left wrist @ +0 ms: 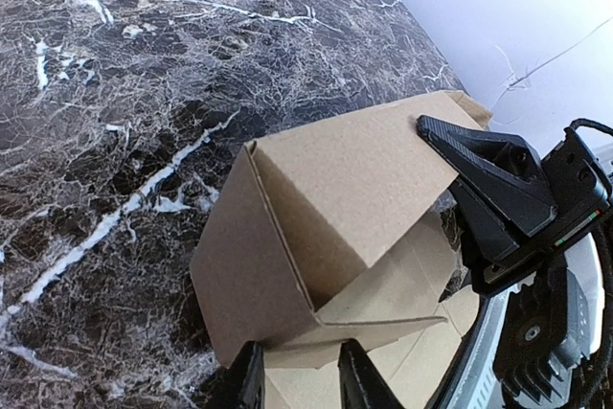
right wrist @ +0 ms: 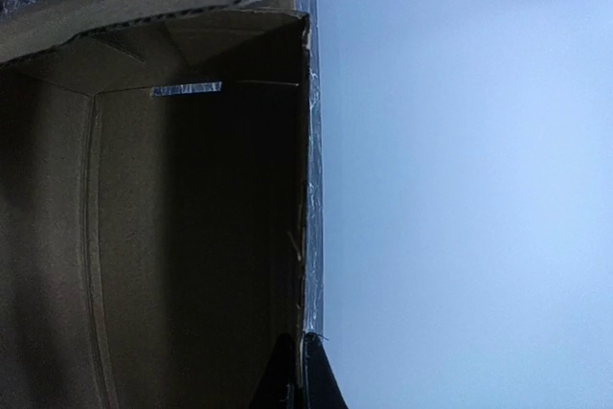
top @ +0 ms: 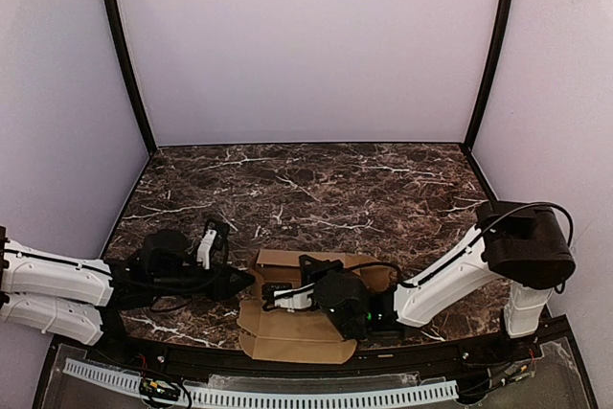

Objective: Fold the paper box

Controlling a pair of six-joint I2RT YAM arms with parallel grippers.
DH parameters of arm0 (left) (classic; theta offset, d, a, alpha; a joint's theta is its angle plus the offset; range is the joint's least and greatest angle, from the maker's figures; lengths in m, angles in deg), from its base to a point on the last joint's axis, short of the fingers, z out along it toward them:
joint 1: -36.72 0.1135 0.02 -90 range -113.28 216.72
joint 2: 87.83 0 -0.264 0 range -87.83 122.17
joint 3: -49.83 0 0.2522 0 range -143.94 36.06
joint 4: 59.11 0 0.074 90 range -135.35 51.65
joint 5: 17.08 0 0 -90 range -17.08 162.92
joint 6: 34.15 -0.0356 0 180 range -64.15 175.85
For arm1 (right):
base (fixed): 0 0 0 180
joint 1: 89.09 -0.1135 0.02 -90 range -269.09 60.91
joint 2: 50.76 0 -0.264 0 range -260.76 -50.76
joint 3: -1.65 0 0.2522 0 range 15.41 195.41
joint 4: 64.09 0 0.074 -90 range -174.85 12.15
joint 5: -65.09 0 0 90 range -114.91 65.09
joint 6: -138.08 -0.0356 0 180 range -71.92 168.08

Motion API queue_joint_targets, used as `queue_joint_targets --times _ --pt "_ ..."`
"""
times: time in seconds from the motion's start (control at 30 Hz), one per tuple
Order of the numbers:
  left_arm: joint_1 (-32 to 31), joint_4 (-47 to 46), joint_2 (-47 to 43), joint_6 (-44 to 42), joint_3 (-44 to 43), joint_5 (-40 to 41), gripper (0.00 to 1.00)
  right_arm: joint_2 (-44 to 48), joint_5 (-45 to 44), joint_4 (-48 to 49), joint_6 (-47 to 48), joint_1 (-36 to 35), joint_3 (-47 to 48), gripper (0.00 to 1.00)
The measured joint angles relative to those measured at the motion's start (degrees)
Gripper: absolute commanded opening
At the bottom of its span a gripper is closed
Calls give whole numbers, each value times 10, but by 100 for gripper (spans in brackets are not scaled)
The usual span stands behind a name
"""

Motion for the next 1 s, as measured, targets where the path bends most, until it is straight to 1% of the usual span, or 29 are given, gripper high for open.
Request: queue_joint_targets --times 0.13,0.23,0.4,0.53,0.63,0.67,0.77,0.87,1.0 --pt "-2 12 -36 0 8 6 29 -16 -10 53 37 -4 -4 0" --pt "-2 12 -46 0 19 12 30 -31 -16 81 56 -5 -4 0" --pt "-3 12 -30 -5 30 19 31 -61 -25 137 97 -9 -4 0" --pt "-3 11 -14 -16 30 29 34 -75 -33 177 128 -12 -4 0" --pt "-3 7 -2 -24 30 37 38 -75 -33 185 133 -13 -4 0" --pt "-3 6 2 -27 30 38 41 -75 -33 185 133 -13 -4 0" --pt "-3 0 12 -33 30 44 45 -75 -33 184 130 -14 -4 0" --pt "-3 -12 19 -39 30 48 50 -75 -33 168 115 -14 -2 0" --pt "-6 -32 26 -49 29 50 52 -70 -33 138 87 -15 0 0"
